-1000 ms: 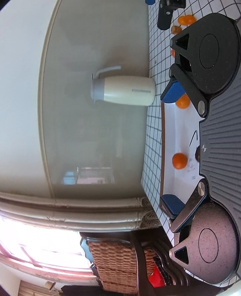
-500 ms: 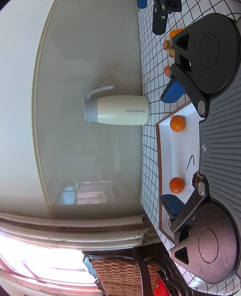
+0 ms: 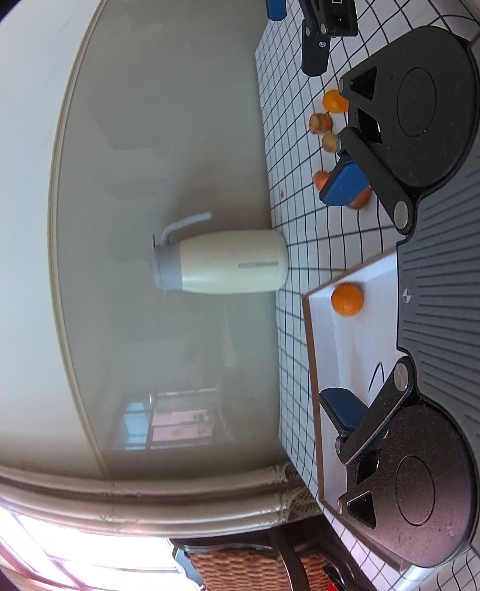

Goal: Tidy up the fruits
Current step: 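Move both open tools back toward the remaining fruits on the table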

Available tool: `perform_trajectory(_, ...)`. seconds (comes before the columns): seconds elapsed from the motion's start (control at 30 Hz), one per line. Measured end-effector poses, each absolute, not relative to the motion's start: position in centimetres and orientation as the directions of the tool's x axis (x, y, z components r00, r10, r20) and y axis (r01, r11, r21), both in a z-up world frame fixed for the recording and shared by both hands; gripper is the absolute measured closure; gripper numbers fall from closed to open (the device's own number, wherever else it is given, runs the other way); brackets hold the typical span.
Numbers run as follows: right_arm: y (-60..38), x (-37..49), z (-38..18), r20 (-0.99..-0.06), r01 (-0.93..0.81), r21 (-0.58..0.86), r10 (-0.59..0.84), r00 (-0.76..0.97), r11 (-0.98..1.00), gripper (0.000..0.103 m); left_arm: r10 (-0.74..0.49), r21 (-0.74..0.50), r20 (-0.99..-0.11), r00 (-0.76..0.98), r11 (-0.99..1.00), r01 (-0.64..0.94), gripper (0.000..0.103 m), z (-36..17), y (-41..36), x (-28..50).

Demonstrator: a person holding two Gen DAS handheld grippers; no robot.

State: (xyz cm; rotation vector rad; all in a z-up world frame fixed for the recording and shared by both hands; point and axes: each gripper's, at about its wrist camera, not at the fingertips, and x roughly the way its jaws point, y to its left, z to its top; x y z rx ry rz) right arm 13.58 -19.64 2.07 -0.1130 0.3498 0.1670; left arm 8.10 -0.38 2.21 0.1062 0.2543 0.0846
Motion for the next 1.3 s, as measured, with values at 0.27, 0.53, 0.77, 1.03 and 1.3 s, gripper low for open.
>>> perform_trajectory(0.27,-20.9,14.1,0.9,-0.384,-0.154,-0.098,0.106,0.917,0.983,0.008,0.049,0.127,-0.264,0.963,0.992,-0.016,0.000,1.6,-3.1,9.0)
perform_trajectory(0.53,-21.3,14.9,-0.4,-0.409,-0.157,-0.109,0.100,0.907,0.982,0.018,0.024,0.126,-0.287,0.958,0.992,0.013,0.000,0.6,-4.9,10.4)
perform_trajectory(0.77,-21.4,15.6,-1.3,-0.413,-0.165,-0.095,0.112,0.904,0.982,0.025,0.023,0.133,-0.294,0.955,0.991,0.017,0.000,0.0,-5.8,12.3)
perform_trajectory(1.03,-20.6,16.9,-2.1,-0.434,-0.184,-0.101,0.123,0.892,0.978,0.035,-0.009,0.121,-0.328,0.945,0.991,0.052,0.000,-0.6,-6.5,14.1)
perform_trajectory(1.3,-20.5,17.8,-2.5,-0.455,-0.190,-0.100,0.125,0.882,0.977,0.040,-0.018,0.133,-0.400,0.917,0.988,0.078,0.021,-1.5,-7.6,16.2)
